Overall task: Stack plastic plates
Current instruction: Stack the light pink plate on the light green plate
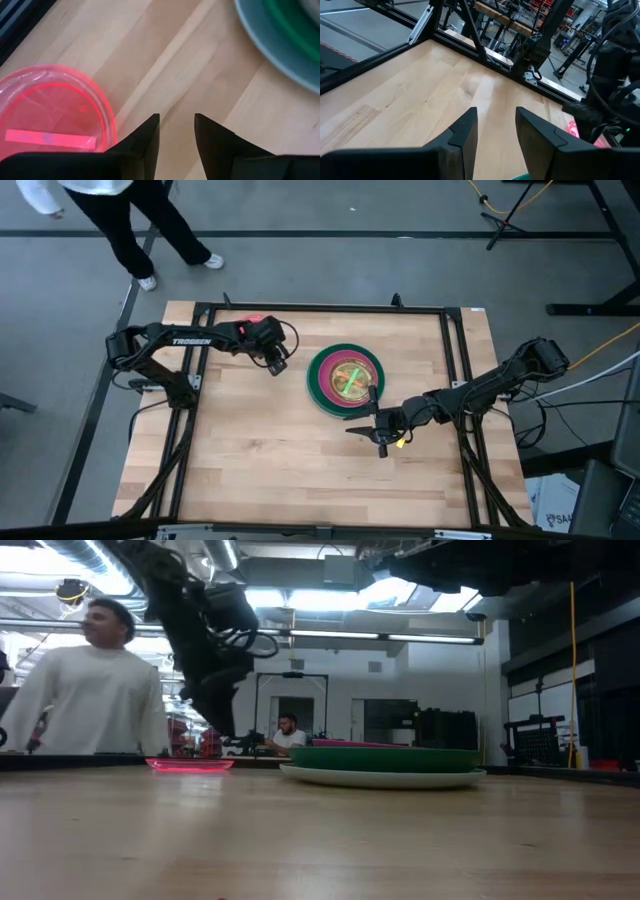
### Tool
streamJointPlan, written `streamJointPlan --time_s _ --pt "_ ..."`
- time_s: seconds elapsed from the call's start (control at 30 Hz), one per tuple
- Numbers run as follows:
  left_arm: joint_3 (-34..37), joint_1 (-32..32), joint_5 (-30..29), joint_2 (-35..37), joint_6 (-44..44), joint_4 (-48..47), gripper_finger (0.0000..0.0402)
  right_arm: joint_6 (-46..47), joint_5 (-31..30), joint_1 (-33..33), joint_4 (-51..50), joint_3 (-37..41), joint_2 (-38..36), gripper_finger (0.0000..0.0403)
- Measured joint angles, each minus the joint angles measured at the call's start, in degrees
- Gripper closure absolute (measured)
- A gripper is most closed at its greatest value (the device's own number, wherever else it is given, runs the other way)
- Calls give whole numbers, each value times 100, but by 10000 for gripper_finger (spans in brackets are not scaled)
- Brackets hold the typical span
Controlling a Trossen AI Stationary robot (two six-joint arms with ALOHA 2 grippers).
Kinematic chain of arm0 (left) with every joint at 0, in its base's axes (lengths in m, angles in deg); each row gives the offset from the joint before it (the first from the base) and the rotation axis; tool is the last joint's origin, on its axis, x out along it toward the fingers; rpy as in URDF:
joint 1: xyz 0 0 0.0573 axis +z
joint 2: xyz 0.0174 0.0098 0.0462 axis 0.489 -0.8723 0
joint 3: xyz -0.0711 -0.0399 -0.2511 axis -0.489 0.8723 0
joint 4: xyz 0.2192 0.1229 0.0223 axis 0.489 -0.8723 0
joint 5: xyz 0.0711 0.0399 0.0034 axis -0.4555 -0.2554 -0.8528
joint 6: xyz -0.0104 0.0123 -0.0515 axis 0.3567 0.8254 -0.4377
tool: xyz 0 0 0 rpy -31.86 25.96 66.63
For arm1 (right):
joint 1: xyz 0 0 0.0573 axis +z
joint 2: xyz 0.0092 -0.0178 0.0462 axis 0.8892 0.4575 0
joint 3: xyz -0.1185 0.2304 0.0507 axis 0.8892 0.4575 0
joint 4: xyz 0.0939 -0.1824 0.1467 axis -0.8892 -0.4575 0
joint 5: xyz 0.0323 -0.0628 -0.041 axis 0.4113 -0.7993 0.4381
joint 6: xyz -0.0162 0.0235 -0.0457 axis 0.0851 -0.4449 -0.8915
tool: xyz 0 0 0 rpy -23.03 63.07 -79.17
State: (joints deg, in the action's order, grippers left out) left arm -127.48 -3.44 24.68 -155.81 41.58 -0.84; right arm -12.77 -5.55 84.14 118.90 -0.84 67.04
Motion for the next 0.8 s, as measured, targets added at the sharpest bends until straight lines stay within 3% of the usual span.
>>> streamJointPlan --time_s 0.3,0.8 --pt "431 186 -611 -14 858 2 286 -15 -7 0 28 0 0 274" --pt "828 671 -632 -19 1411 154 286 -42 -12 -2 40 0 0 274"
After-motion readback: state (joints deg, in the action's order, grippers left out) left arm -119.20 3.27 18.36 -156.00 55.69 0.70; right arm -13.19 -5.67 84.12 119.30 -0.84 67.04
